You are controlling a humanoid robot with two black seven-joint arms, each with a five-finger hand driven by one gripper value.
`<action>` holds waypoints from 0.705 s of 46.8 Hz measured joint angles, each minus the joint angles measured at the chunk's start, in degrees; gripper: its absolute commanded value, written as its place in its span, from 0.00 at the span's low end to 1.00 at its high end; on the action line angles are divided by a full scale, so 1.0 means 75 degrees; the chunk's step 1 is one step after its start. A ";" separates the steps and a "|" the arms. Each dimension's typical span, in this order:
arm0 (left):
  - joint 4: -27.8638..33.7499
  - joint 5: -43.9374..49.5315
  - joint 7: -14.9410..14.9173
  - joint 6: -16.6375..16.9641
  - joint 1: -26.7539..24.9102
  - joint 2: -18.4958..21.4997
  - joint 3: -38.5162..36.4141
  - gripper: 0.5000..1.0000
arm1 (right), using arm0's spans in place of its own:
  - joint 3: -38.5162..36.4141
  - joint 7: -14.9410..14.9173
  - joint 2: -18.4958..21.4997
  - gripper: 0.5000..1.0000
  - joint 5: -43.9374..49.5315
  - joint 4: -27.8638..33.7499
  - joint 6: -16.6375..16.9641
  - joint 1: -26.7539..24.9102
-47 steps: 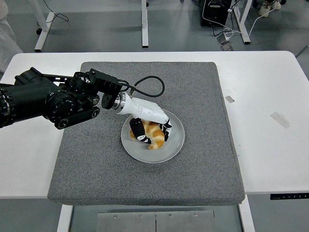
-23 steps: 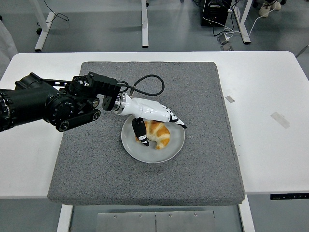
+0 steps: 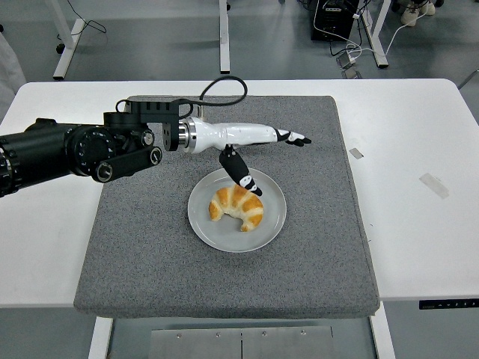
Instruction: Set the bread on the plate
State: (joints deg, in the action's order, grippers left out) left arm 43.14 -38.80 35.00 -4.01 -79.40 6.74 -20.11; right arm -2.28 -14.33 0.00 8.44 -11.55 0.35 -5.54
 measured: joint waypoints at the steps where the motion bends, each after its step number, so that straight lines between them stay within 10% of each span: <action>1: -0.0097 0.0273 0.0000 -0.0003 0.0020 0.0002 0.0063 1.00 | 0.0000 0.0000 0.0000 1.00 0.0000 0.0000 0.0000 0.0000; 12: -0.1405 0.3738 -0.0016 0.0009 0.0850 0.0003 0.1152 1.00 | 0.0000 -0.0001 0.0000 1.00 0.0004 -0.0006 0.0000 -0.0001; 33: -0.1770 0.5223 -0.2040 0.0249 0.3353 -0.0554 0.8034 1.00 | 0.0012 0.0000 0.0000 1.00 0.0001 -0.0007 0.0000 -0.0018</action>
State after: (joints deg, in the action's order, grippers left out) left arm 29.87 0.38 19.70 -2.14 -54.26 2.58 40.15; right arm -2.19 -14.33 0.00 8.45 -11.61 0.35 -5.67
